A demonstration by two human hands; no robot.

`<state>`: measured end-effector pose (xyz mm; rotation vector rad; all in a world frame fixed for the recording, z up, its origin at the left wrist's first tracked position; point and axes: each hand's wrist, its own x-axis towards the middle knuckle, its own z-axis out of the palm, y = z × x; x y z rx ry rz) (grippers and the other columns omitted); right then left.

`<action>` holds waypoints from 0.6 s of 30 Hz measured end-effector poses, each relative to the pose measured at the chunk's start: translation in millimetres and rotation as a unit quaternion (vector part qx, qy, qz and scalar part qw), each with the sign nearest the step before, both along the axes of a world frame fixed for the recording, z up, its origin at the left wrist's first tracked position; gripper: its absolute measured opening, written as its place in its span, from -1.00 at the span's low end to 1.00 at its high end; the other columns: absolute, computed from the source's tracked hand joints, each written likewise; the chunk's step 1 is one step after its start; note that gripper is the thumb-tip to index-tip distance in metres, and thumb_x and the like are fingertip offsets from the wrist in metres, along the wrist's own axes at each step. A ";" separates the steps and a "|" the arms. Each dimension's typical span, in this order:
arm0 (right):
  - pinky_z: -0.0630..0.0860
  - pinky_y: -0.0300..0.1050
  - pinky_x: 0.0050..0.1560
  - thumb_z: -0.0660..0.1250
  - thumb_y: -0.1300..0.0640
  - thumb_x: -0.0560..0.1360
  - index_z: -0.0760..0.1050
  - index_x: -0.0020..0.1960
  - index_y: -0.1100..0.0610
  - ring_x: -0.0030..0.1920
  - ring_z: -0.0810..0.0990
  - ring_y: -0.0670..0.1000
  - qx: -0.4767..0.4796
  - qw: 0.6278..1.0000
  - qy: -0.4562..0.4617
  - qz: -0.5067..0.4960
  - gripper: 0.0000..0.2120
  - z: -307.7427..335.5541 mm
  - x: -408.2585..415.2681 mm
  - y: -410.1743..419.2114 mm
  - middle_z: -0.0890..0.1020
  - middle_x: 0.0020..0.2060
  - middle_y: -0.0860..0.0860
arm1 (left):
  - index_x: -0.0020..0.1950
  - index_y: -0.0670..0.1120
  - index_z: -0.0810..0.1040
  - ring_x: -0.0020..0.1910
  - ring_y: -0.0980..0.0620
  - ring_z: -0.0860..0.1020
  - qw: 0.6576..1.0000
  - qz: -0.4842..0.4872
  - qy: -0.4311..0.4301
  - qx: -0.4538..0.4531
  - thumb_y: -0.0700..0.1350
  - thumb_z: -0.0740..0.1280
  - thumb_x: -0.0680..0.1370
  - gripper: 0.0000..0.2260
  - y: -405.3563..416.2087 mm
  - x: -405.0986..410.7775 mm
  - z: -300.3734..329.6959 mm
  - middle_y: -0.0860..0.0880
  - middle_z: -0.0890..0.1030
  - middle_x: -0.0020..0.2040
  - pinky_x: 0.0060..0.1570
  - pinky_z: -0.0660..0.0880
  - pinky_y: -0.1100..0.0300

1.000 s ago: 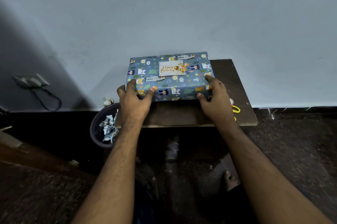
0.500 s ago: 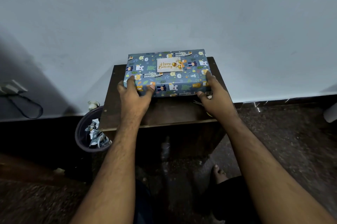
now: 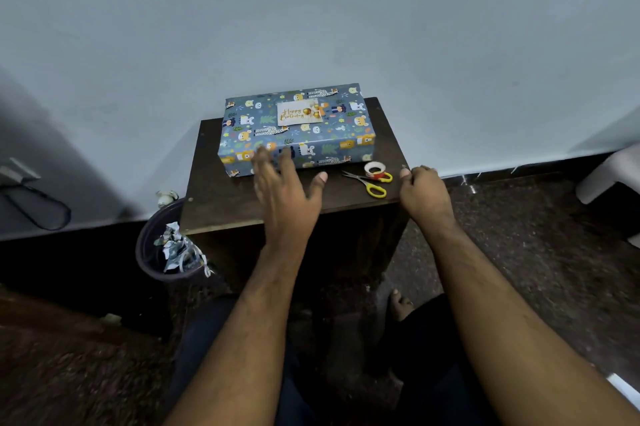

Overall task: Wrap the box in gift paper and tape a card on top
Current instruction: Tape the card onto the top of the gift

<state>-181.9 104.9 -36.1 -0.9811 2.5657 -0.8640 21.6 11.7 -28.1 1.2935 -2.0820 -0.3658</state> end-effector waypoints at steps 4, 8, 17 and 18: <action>0.46 0.02 0.17 0.20 0.05 0.67 0.42 0.32 0.23 0.27 0.53 0.29 0.048 0.996 -0.072 0.026 -0.68 -2.6 5.5 21.4 0.57 0.23 0.26 | 0.59 -0.23 0.23 0.60 -0.30 0.11 0.995 -0.086 -0.043 -0.004 0.09 0.40 0.58 -0.29 44.3 -14.6 -15.6 -0.29 0.19 0.60 0.49 0.18 -0.24; 0.46 -0.01 0.27 0.31 0.03 0.62 0.23 0.57 0.03 0.35 0.50 0.23 0.046 0.991 -0.121 0.033 -0.43 -1.0 8.4 34.1 0.52 0.37 0.18 | 0.65 -0.18 0.09 0.63 -0.21 0.06 0.978 -0.155 -0.141 -0.015 0.14 0.31 0.61 -0.25 68.1 -25.6 -30.3 -0.19 0.13 0.65 0.55 0.11 -0.16; 0.21 0.23 0.40 0.26 -0.20 0.60 0.00 0.64 -0.14 0.40 0.43 0.21 0.189 0.980 0.040 0.054 -0.29 -0.4 10.0 42.1 0.54 0.34 0.11 | 0.22 -0.11 0.56 0.15 -0.21 0.49 0.981 -0.079 -0.177 -0.032 0.15 0.22 0.64 -0.63 65.5 -41.3 -38.0 -0.17 0.52 0.16 0.19 0.37 -0.13; 0.20 0.22 0.42 0.28 -0.20 0.59 -0.04 0.64 -0.15 0.37 0.47 0.20 0.203 0.976 0.049 0.061 -0.25 -0.2 10.2 42.3 0.58 0.30 0.11 | 0.17 -0.09 0.56 0.14 -0.19 0.49 0.981 -0.074 -0.176 -0.034 0.13 0.25 0.64 -0.68 63.1 -41.9 -35.7 -0.15 0.50 0.15 0.17 0.37 -0.11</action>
